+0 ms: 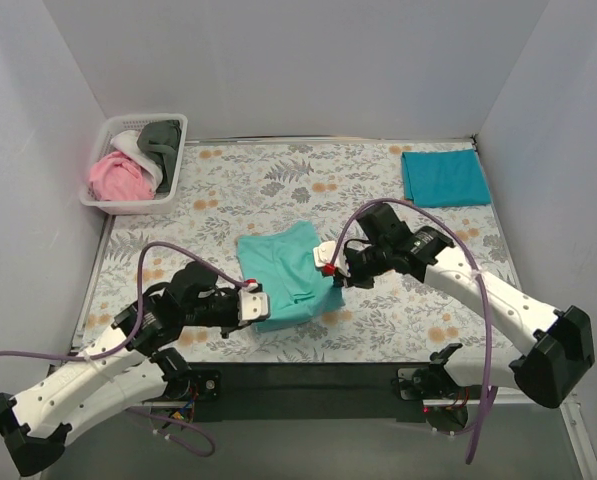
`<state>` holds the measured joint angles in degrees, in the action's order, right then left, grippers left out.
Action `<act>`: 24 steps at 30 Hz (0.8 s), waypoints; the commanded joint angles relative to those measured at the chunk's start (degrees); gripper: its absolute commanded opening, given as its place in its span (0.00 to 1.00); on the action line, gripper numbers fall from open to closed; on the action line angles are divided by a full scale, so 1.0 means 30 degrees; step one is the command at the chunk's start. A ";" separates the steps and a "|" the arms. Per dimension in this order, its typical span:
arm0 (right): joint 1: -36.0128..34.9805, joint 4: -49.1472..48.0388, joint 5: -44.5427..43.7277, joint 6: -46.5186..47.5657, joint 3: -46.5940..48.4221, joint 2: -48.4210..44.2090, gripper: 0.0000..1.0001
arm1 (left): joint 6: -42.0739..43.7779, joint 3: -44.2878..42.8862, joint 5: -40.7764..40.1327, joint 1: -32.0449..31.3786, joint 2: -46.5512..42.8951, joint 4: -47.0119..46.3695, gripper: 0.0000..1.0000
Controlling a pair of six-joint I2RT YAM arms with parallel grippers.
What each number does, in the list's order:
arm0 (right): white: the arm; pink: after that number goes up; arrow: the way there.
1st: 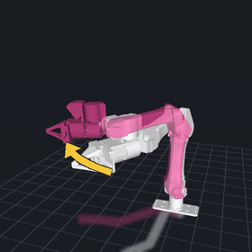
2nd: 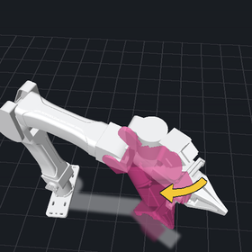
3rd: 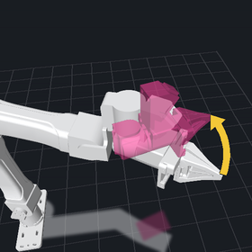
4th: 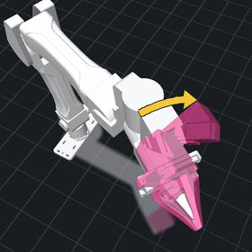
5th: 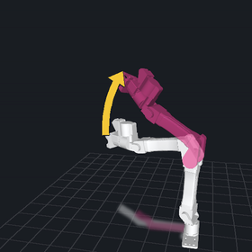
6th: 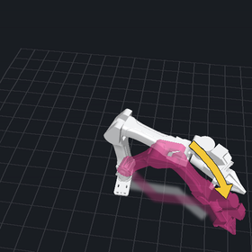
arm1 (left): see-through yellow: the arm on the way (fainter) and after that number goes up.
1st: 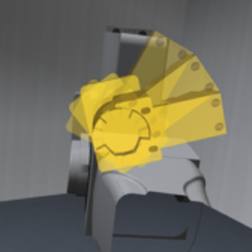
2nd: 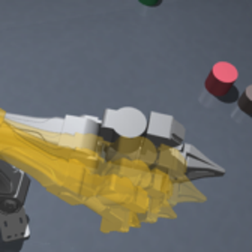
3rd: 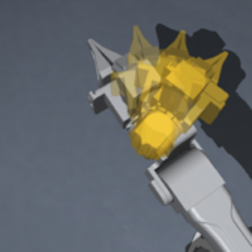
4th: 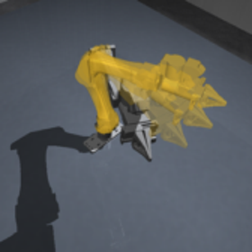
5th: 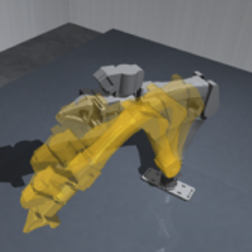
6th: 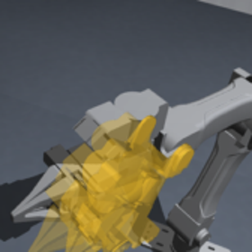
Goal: Fold and stack the t-shirts
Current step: Fold the tshirt
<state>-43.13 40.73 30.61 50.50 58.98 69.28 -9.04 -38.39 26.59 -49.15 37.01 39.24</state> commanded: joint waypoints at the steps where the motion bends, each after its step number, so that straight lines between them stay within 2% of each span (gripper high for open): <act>1: 0.0578 0.0544 0.0519 0.1123 0.1490 0.1044 0.01 | -0.0064 -0.0241 -0.0484 0.1346 -0.0122 -0.0365 0.00; 5: 0.1193 0.0574 0.0782 0.1593 0.2457 0.2043 0.01 | -0.0326 -0.0415 0.0216 0.3807 0.0959 -0.1302 0.00; 10: 0.1574 0.0573 0.0958 0.1858 0.3626 0.3212 0.01 | -0.0415 -0.1526 0.3317 0.7758 0.3826 -0.1684 0.00; 13: 0.1722 0.0515 0.0988 0.2033 0.4186 0.4149 0.01 | -0.0239 -0.1733 0.4260 0.9198 0.4856 -0.1918 0.00; 19: 0.2219 0.0515 0.1046 0.2560 0.6030 0.6434 0.01 | 0.0109 -0.2495 0.6017 1.1396 0.7463 -0.2564 0.00; 24: 0.2542 0.0574 0.1310 0.2766 0.7495 0.7405 0.01 | 0.0902 -0.3022 0.7218 1.2308 0.8490 -0.2593 0.00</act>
<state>-35.94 42.30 32.45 57.25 77.30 91.44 -8.36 -44.88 43.20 -13.41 62.37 32.60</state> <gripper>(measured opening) 0.021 0.014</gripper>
